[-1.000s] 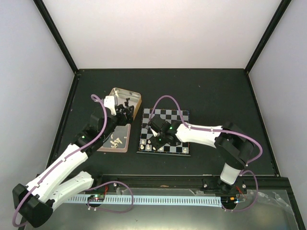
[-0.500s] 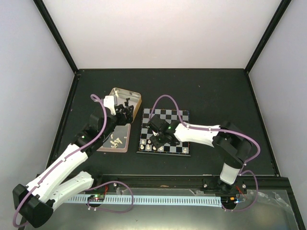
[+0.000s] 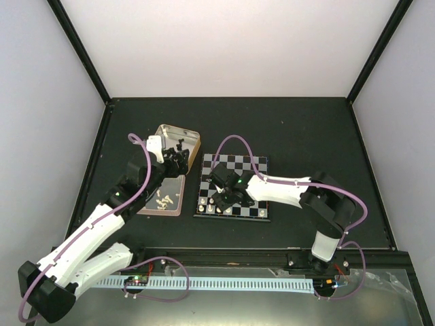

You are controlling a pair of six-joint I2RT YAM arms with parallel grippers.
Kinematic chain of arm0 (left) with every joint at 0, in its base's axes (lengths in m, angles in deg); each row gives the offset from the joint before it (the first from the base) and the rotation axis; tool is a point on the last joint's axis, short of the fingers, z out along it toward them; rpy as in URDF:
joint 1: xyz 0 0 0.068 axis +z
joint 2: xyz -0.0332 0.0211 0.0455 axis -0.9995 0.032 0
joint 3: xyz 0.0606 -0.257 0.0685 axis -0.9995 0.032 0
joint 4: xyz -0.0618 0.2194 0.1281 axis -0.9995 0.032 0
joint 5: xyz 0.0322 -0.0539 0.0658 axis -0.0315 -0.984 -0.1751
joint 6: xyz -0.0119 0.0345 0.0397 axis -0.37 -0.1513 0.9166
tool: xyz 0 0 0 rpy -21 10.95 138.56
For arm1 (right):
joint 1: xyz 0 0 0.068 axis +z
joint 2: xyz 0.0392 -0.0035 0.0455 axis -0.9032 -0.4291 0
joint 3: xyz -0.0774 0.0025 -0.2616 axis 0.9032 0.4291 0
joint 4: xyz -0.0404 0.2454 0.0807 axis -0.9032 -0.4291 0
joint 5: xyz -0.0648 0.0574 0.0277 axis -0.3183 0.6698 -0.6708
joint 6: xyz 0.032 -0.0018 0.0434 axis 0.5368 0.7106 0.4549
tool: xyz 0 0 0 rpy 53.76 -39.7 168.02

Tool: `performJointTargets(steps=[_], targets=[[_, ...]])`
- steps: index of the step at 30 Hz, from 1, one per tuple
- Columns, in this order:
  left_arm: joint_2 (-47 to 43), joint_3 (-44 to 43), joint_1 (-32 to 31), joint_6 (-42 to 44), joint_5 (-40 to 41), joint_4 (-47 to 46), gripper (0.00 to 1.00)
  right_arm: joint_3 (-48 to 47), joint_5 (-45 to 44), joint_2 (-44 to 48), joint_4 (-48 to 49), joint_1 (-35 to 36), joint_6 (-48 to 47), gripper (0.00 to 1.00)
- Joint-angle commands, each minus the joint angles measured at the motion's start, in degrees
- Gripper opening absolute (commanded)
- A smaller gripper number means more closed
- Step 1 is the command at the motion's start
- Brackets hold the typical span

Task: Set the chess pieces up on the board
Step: Place the chess piece on the chessboard.

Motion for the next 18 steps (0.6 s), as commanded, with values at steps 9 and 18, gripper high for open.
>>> performJointTargets(steps=[9, 18], targets=[[-0.2, -0.1, 0.6, -0.6, -0.3, 1.3, 0.99, -0.4, 1.5, 0.3, 1.5, 0.3, 0.5, 0.20], [-0.2, -0.2, 1.0, -2.0, 0.6, 3.2, 0.99, -1.1, -3.2, 5.3, 0.4, 0.1, 2.8, 0.30]])
